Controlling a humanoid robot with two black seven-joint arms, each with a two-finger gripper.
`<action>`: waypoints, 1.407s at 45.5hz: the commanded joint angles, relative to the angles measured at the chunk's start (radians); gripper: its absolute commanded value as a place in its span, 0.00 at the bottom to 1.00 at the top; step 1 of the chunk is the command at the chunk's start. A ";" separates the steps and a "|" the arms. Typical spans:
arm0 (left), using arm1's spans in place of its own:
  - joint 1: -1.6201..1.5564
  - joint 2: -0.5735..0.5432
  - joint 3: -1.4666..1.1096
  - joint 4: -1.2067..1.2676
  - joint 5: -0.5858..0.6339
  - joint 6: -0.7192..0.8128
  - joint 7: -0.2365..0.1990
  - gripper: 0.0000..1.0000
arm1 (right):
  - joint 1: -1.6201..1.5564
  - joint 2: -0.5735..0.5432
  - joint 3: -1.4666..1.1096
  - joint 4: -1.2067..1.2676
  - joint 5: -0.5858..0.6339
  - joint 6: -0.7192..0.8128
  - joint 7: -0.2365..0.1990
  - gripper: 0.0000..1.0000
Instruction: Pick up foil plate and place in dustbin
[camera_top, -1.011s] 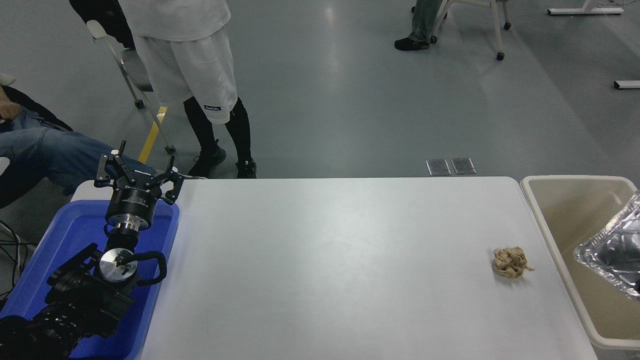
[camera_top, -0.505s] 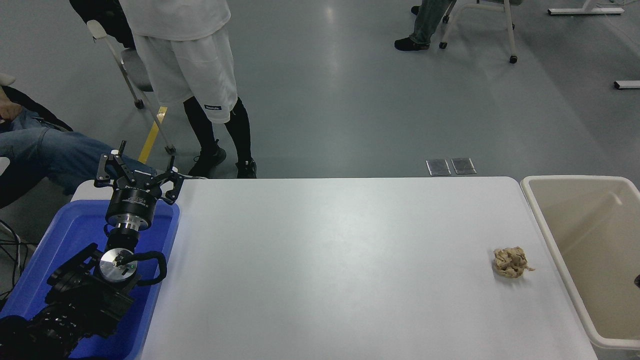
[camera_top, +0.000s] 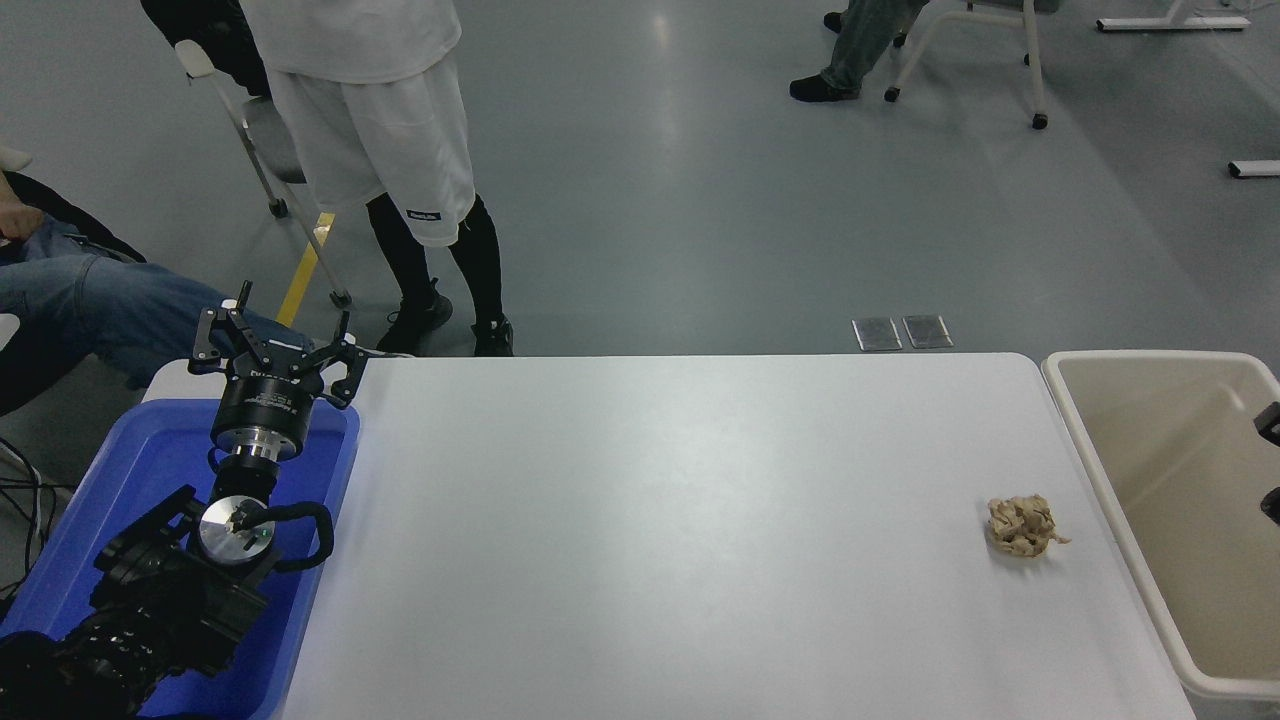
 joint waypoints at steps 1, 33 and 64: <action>0.000 0.000 0.000 0.000 0.000 0.000 0.000 0.99 | 0.095 -0.053 -0.014 0.112 -0.064 0.064 -0.001 0.99; 0.000 0.000 0.000 0.000 0.000 -0.002 0.002 0.99 | 0.767 0.036 -0.706 0.635 -0.053 0.350 -0.001 1.00; 0.000 0.000 0.000 0.000 0.000 0.001 0.000 0.99 | 1.105 0.182 -0.649 0.775 0.077 0.931 0.008 1.00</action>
